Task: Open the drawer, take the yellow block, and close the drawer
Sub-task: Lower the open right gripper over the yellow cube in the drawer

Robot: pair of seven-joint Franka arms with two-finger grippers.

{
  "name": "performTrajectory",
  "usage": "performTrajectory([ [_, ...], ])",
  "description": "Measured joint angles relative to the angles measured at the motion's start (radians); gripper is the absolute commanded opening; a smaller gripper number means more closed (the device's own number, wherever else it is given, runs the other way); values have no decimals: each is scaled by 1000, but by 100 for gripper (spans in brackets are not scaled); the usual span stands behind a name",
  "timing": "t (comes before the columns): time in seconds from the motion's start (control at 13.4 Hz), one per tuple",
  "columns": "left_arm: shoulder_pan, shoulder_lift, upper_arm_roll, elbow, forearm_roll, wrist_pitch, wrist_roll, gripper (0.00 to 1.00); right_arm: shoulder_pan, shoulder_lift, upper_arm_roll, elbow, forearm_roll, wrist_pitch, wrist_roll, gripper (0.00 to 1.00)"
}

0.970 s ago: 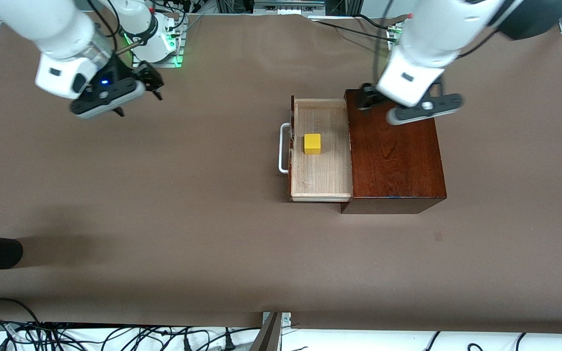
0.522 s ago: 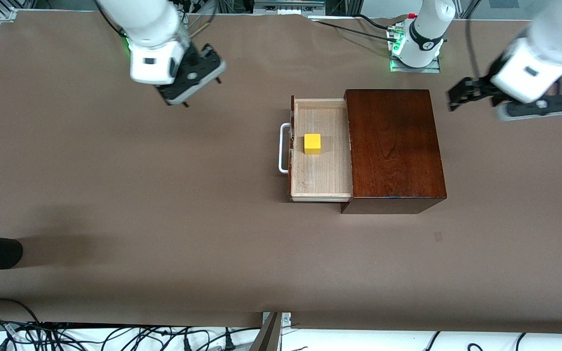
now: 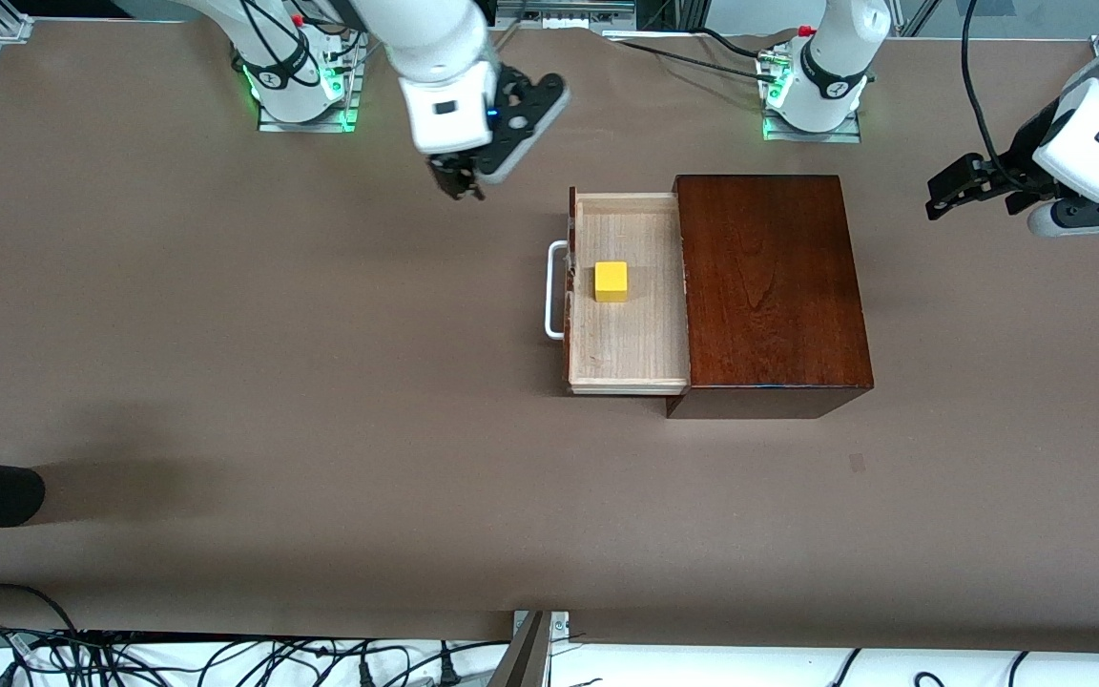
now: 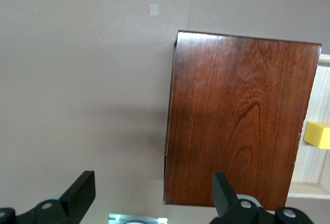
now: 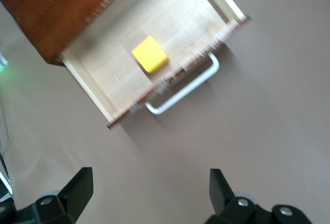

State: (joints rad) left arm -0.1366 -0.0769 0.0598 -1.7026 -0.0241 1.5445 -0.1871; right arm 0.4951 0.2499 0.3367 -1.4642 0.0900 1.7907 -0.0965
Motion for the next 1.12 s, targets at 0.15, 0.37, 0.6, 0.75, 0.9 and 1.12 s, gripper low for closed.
performTrajectory([
  [0.15,0,5,0,3,0,39,0,100,36,53,0,29,-15,47,-9,100],
  [0.37,0,21,-1,30,0,52,0,100,54,109,0,40,-39,98,-90,100],
  [0.6,3,28,1,38,0,52,0,100,62,145,-1,42,-77,123,-190,100],
  [0.75,8,35,3,39,0,52,0,100,79,170,-1,43,-105,148,-203,100],
  [0.9,14,42,3,40,0,52,0,100,97,201,-1,43,-130,190,-207,100],
  [1.12,20,53,3,44,0,52,0,100,114,247,-1,44,-162,250,-230,100],
])
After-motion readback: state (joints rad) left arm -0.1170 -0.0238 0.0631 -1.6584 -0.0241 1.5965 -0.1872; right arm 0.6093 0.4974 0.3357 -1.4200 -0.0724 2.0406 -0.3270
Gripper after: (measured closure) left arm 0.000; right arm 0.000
